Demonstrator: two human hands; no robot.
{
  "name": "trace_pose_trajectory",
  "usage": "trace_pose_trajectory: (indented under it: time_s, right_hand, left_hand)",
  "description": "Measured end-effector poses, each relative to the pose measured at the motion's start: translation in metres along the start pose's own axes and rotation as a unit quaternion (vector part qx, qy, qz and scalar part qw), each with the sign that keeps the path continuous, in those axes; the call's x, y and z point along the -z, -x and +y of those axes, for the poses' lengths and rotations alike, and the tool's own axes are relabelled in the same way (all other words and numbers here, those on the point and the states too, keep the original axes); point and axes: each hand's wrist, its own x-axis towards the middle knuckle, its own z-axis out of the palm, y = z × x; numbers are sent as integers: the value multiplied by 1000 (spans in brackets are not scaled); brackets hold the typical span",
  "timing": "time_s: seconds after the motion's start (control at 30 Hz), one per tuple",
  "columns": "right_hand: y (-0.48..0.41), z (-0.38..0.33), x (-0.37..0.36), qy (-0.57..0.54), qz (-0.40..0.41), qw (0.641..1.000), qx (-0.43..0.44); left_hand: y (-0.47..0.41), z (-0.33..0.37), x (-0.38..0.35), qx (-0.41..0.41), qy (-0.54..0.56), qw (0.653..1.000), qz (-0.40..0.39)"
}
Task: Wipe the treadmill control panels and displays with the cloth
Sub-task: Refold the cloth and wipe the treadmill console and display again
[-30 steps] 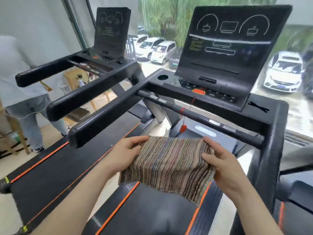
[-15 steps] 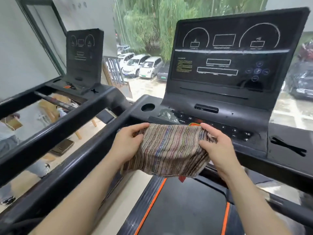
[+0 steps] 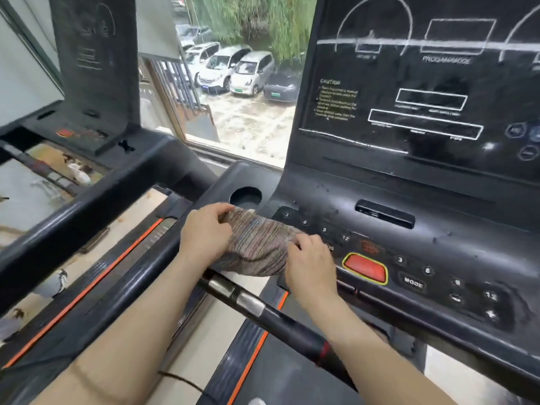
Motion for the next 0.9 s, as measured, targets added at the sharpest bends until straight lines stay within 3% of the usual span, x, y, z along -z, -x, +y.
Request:
trace_pose_trajectory:
  time_s: [0.23, 0.33, 0.47, 0.63, 0.77, 0.9]
  right_hand:
    - [-31, -45, -26, 9, -127, 991, 29]
    - [-64, -51, -29, 27, -124, 992, -8]
    - [-63, -51, -36, 52, -99, 993, -38]
    - [-64, -46, -38, 57, -66, 994, -60]
    - [-125, -47, -44, 53, -74, 990, -106]
    - [-84, -54, -40, 71, -72, 991, -87]
  left_hand:
    - [-35, -39, -19, 7, -76, 997, -6]
    - [-50, -40, -29, -41, -139, 989, -5]
    - [-48, -39, -39, -118, -212, 968, 66]
    - [-52, -53, -69, -220, -159, 962, 18]
    - [-80, -42, -77, -249, -93, 964, -2]
    - [-72, -38, -71, -254, -49, 966, 25]
